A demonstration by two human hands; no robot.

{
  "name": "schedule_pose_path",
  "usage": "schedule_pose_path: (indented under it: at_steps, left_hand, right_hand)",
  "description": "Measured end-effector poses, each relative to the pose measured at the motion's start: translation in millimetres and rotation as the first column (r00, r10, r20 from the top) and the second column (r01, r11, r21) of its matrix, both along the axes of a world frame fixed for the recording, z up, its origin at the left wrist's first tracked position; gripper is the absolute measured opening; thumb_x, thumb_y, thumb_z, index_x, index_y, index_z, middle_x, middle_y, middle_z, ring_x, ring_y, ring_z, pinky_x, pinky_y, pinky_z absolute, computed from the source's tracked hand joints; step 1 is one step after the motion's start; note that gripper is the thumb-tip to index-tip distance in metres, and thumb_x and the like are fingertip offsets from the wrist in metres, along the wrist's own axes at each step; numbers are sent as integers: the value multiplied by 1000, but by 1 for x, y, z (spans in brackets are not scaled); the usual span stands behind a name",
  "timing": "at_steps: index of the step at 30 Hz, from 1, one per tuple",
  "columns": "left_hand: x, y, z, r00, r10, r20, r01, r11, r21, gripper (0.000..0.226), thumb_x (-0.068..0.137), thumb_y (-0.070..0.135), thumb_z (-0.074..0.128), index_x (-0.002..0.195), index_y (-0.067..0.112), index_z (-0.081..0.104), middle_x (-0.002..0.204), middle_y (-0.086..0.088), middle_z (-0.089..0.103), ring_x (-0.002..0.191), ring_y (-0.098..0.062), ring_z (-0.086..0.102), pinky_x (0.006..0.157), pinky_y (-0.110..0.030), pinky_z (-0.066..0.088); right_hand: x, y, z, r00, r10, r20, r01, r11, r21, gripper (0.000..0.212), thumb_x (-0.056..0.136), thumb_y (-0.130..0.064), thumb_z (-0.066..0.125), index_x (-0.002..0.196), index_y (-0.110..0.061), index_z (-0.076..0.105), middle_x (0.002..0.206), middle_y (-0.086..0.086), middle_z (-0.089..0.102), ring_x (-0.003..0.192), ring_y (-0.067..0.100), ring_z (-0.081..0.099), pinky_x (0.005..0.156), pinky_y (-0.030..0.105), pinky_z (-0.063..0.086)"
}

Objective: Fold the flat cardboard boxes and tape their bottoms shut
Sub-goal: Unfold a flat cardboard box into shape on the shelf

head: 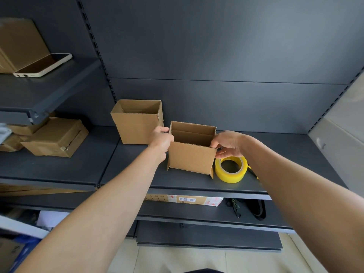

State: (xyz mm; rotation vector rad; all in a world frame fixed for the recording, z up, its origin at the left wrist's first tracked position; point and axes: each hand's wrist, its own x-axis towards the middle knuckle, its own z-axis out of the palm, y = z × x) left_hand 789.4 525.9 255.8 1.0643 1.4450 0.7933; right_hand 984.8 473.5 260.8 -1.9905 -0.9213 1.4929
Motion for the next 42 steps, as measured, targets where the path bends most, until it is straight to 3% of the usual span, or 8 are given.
schedule_pose_path:
  at_steps: [8, 12, 16, 23, 27, 32, 39, 42]
  left_hand:
    - [-3, -8, 3, 996, -73, 60, 75, 997, -23, 53, 92, -9, 44, 135, 20, 53, 144, -4, 46, 108, -19, 48, 85, -30, 43]
    - [-3, -6, 3, 991, -113, 70, 118, 991, -70, 50, 94, -1, 44, 138, 25, 50, 146, -5, 43, 126, -29, 45, 107, -48, 39]
    - [-5, -4, 8, 994, -69, 85, 80, 988, -136, 37, 99, 21, 45, 135, 26, 50, 133, -3, 48, 118, -28, 50, 102, -50, 43]
    - [-7, 0, 9, 981, 3, 193, 46, 968, -248, 37, 99, 19, 49, 133, 33, 51, 114, 0, 43, 109, -27, 45, 101, -53, 37]
    - [-7, 3, 6, 976, 3, 217, 58, 961, -271, 33, 101, 24, 46, 132, 33, 49, 118, -1, 40, 118, -32, 43, 105, -60, 30]
    - [-10, 13, -7, 987, -25, 160, 66, 963, -262, 35, 96, 23, 55, 130, 29, 48, 141, -5, 41, 128, -35, 40, 106, -64, 25]
    - [-6, 11, -15, 971, -194, 138, 220, 952, -215, 59, 94, 12, 58, 145, 28, 32, 124, -4, 52, 111, -27, 51, 97, -49, 44]
    - [-11, 17, -15, 971, -207, 116, 228, 950, -211, 59, 94, 8, 56, 146, 24, 33, 112, -1, 52, 107, -25, 52, 92, -46, 44]
  right_hand:
    - [-2, -1, 2, 999, -39, -32, 39, 999, 9, 33, 90, 3, 53, 121, -7, 51, 115, 15, 59, 95, 25, 64, 80, 34, 57]
    - [-2, 0, 2, 998, -45, -34, 45, 999, 6, 34, 90, 3, 52, 123, -7, 50, 117, 16, 59, 95, 25, 64, 83, 35, 56]
    - [-2, 0, 3, 999, -31, -27, 31, 1000, -7, 36, 90, 4, 52, 125, -6, 50, 115, 15, 60, 92, 26, 66, 80, 35, 57]
    - [-2, -1, 6, 1000, 0, -25, -1, 1000, -28, 35, 91, 4, 51, 124, -5, 52, 109, 14, 61, 92, 26, 66, 82, 36, 56]
    - [-2, 0, 7, 1000, -8, -17, 7, 999, -35, 36, 91, 3, 51, 126, -5, 50, 106, 13, 61, 88, 25, 66, 75, 33, 56]
    - [1, 2, 4, 999, -29, 13, 30, 999, -30, 37, 90, 5, 48, 125, -4, 50, 109, 14, 61, 94, 27, 66, 90, 40, 54]
    - [-6, 5, 2, 998, -25, 59, 26, 1000, -14, 35, 90, 3, 47, 123, -7, 48, 120, 14, 57, 91, 25, 65, 84, 36, 55]
    - [-3, 5, 0, 997, -45, -61, 44, 999, -18, 30, 94, -18, 57, 122, -9, 52, 121, 12, 60, 94, 25, 66, 89, 39, 54]
